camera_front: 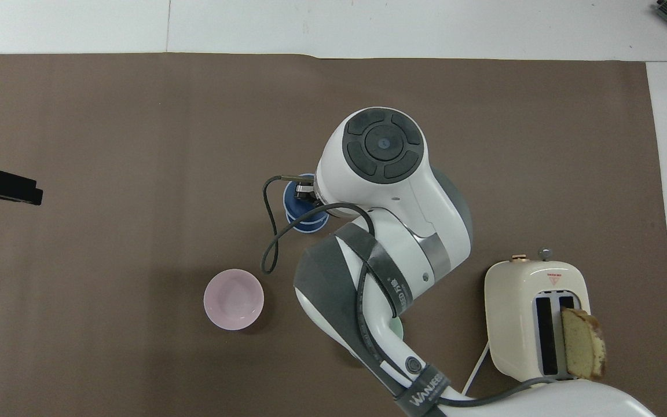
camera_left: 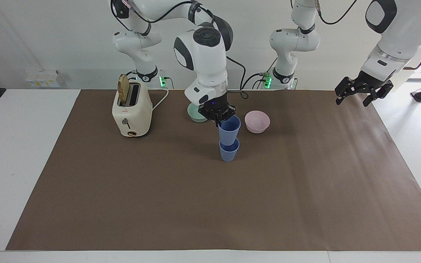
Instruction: Stack blue cups with both arms
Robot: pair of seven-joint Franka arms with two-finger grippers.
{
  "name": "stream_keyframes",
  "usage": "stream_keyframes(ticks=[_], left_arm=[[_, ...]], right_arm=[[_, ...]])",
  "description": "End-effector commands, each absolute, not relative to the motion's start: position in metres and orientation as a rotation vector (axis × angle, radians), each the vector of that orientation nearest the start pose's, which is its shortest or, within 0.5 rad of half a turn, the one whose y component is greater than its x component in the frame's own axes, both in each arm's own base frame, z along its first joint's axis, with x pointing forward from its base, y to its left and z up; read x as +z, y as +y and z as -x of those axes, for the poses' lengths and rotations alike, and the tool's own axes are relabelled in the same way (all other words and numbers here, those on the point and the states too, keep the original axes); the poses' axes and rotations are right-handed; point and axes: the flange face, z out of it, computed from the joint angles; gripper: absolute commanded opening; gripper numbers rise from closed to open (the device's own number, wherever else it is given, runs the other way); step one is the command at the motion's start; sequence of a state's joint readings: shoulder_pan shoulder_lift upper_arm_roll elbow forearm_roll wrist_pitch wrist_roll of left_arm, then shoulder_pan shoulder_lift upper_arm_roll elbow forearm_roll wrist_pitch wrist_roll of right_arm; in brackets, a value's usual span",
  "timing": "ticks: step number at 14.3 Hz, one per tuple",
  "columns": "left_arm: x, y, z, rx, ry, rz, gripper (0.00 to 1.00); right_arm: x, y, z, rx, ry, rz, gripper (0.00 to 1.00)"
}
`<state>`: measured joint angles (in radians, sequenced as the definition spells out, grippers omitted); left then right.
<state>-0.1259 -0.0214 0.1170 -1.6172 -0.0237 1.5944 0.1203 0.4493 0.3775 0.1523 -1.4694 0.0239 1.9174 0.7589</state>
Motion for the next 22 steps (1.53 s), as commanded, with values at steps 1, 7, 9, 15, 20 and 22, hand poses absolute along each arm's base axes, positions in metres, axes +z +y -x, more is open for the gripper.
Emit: stream_keyframes(ticks=[1,7,9,15,20,22], left_arm=[[0.621,-0.003,-0.55,0.006,0.206,3.151,1.0],[0.621,-0.003,-0.55,0.006,0.206,3.151,1.0],[0.621,-0.003,-0.55,0.006,0.208,3.151,1.0],[0.621,-0.003,-0.55,0.006,0.206,3.151,1.0],[0.621,-0.003,-0.55,0.006,0.206,3.151,1.0],[0.621,-0.003,-0.55,0.006,0.206,3.151,1.0]], right_arm=[[0.457,0.377,-0.566,0.002,0.291,3.015,0.0],[0.421,0.384,-0.568,-0.002,0.29,3.009,0.0],[0.42,0.384,-0.568,0.004,0.297,3.006,0.21],[0.427,0.389,-0.564,-0.008,0.267,3.027,1.0],[0.48,0.348,-0.573,-0.024,0.317,3.04,1.0],[0.51,0.315,-0.582,-0.022,0.261,3.115,1.0]])
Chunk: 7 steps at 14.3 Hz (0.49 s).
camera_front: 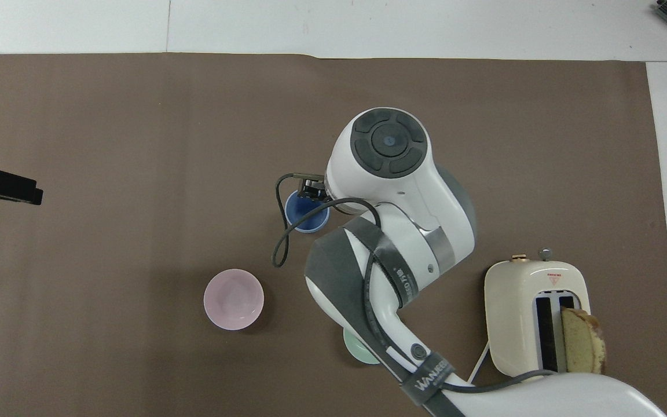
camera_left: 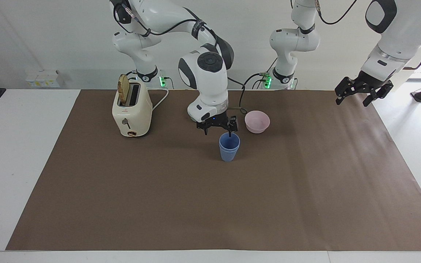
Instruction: Stack blue cups with both arms
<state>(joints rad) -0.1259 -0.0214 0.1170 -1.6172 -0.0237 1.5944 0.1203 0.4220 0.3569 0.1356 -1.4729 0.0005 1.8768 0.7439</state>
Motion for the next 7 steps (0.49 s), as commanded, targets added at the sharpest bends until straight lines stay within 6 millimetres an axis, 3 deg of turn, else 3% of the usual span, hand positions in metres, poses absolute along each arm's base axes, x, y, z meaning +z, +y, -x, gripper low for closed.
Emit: stream_keyframes(ticks=[1,3,7], left_arm=[[0.621,-0.003,-0.55,0.006,0.206,3.151,1.0],[0.621,-0.003,-0.55,0.006,0.206,3.151,1.0],[0.621,-0.003,-0.55,0.006,0.208,3.151,1.0]], right_arm=[[0.519,0.304,-0.583,-0.009,0.212,3.165,1.0],[0.542,0.268,-0.589,0.015,0.167,3.186,1.0],[0.597,0.178,-0.588,0.014,0.017,3.181,1.0]])
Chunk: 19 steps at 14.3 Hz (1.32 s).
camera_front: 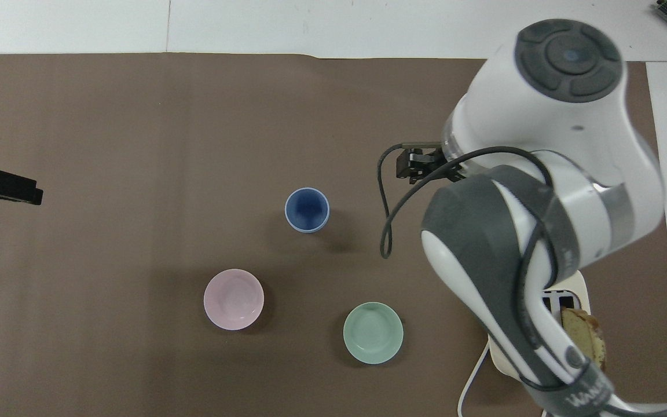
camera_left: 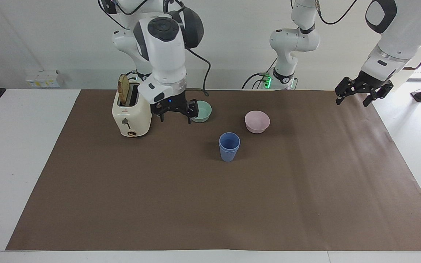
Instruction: Stack blue cups with both arms
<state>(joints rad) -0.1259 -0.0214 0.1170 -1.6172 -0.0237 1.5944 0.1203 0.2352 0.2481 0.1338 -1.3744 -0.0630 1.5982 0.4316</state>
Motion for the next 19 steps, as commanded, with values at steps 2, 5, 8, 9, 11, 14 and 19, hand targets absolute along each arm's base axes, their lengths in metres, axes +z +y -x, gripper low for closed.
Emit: stream_keyframes(ticks=[2,5,8,9,11,14,19], left_arm=[[0.621,-0.004,-0.55,0.006,0.208,3.151,1.0],[0.621,-0.008,-0.55,0.006,0.22,3.15,1.0],[0.621,-0.009,-0.55,0.004,0.22,3.15,1.0],[0.621,-0.009,-0.549,0.006,0.23,3.149,1.0],[0.621,-0.009,-0.55,0.004,0.235,3.149,1.0],[0.621,-0.011,-0.55,0.004,0.232,3.149,1.0],[0.623,-0.014,-0.549,-0.001,0.23,3.154,1.0]], right_arm=[[0.618,0.158,-0.577,0.012,-0.011,3.202,1.0],[0.647,0.11,-0.566,-0.003,-0.025,3.199,1.0],[0.65,0.065,-0.565,0.008,0.029,3.189,1.0],[0.647,0.055,-0.564,0.016,0.026,3.191,1.0],[0.638,0.042,-0.552,0.052,-0.021,3.191,1.0],[0.631,0.039,-0.549,-0.015,-0.009,3.166,1.0],[0.629,0.038,-0.547,-0.019,0.01,3.162,1.0]])
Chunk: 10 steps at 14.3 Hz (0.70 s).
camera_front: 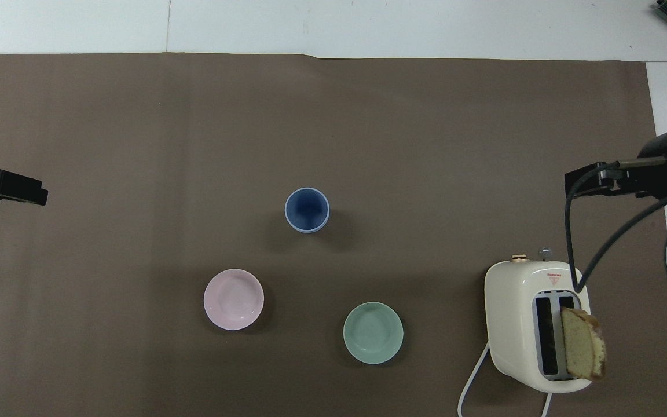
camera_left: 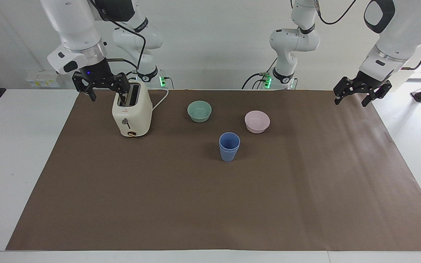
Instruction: Stack blue cups with both arms
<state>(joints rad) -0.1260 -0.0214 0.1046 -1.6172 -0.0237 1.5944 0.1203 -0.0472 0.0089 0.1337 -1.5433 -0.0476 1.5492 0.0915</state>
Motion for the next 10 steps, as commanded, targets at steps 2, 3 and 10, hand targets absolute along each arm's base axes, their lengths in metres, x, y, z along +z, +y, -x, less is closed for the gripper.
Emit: stream_keyframes(ticks=[2,3,10], left_arm=[[0.623,-0.015,-0.5485,0.001,0.233,3.155,1.0],[0.6228,-0.0152,-0.5483,0.003,0.233,3.157,1.0],[0.6233,-0.0159,-0.5473,0.008,0.233,3.157,1.0]], right_arm=[[0.6294,0.0376,-0.5471,-0.019,0.012,3.162,1.0],[0.6301,0.0376,-0.5471,-0.022,0.012,3.162,1.0],[0.632,0.0326,-0.549,-0.024,0.036,3.12,1.0]])
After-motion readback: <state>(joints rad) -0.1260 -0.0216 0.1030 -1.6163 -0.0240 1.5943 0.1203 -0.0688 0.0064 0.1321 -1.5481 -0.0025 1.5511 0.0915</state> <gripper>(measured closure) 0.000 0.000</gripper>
